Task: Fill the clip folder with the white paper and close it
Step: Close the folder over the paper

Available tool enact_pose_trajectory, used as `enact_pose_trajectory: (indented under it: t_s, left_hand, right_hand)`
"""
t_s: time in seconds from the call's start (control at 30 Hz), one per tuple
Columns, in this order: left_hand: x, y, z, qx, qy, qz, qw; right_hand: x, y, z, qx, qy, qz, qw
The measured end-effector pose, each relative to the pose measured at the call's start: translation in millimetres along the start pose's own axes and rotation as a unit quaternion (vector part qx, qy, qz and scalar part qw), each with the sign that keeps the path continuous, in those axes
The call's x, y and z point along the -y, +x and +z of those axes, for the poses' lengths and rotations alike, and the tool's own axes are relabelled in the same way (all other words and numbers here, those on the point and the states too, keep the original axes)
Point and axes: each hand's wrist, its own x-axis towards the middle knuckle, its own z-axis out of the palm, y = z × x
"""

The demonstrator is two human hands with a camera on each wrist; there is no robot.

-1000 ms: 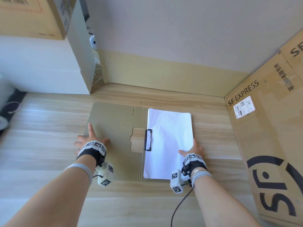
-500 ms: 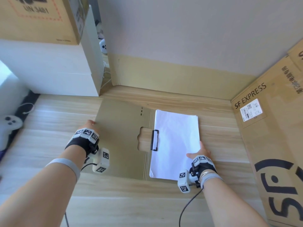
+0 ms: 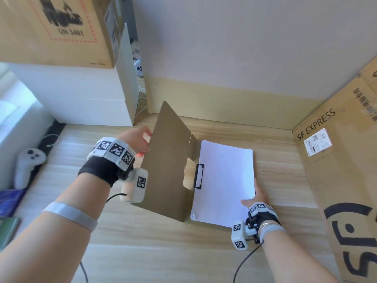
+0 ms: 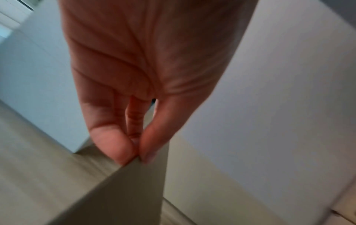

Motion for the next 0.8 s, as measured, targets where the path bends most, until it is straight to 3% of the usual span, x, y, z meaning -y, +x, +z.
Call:
enact_pose_trajectory:
  t_s: [0.1, 0.17, 0.3, 0.47, 0.63, 0.8]
  left_hand:
    - [-33.1, -17.0, 9.2, 0.01, -0.006, 0.066, 0.998]
    - [-52.8, -22.3, 21.0, 0.052, -0.05, 0.091, 0.993]
    - [-88.0, -28.0, 57.0, 0.147, -0.124, 0.088, 0.977]
    - [-125.9, -31.7, 108.3, 0.197, -0.134, 0.086, 0.967]
    - [-158.3, -22.7, 163.3, 0.197, -0.025, 0.124, 0.972]
    - [-176.7, -9.0, 219.4, 0.155, 0.102, 0.14, 0.973]
  right_hand:
    - [-6.6, 3.1, 0.6, 0.022, 0.038, -0.021, 0.999]
    - [-14.6, 7.7, 0.6, 0.04, 0.077, -0.039, 0.995]
    - [-17.9, -2.0, -3.5, 0.049, 0.171, -0.067, 0.982]
    - [-12.1, -17.9, -17.8, 0.067, 0.265, -0.043, 0.961]
    - [-6.3, -28.7, -34.1, 0.172, 0.387, 0.055, 0.904]
    - [-10.0, -29.8, -45.1, 0.155, 0.352, 0.047, 0.922]
